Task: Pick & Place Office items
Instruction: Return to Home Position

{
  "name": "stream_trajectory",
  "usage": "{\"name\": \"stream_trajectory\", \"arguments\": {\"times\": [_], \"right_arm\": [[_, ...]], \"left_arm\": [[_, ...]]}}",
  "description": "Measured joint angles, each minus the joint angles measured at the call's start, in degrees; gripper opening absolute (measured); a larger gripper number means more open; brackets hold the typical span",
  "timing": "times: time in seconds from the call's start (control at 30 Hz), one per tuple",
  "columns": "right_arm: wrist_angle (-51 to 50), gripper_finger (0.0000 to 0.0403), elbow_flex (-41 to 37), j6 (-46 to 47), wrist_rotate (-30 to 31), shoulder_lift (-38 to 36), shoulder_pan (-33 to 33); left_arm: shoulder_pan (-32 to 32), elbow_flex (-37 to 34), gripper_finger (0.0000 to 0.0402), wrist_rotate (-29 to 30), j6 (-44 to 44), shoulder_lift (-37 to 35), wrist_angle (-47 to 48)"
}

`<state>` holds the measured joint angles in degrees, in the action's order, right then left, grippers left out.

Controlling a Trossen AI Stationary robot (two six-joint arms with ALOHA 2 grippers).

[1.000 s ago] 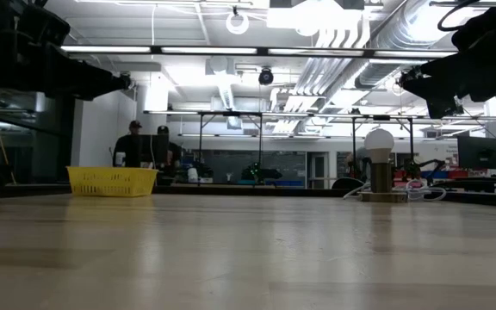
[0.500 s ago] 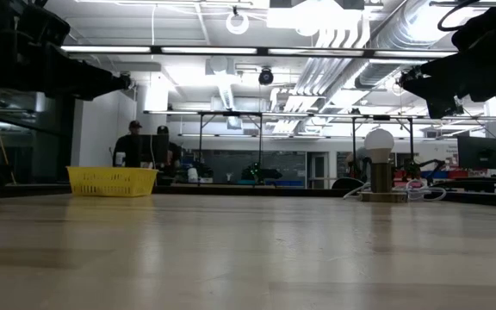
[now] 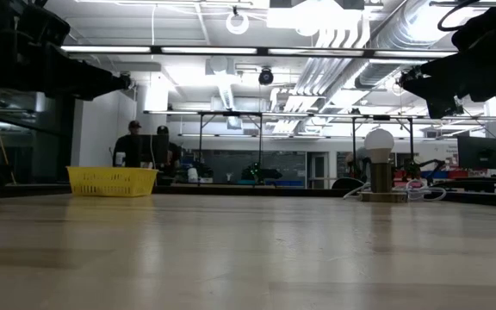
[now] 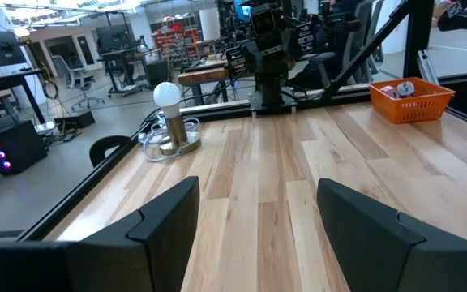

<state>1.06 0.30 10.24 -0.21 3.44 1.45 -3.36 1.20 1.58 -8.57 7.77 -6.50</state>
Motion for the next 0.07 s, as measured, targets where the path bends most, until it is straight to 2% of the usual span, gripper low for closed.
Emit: {"name": "stream_trajectory", "arguments": {"times": [0.07], "right_arm": [[0.0,0.0183,0.0,0.0,0.0,0.0,0.0]], "left_arm": [[0.0,0.0,0.0243,0.0,0.0,0.0,0.0]]}}
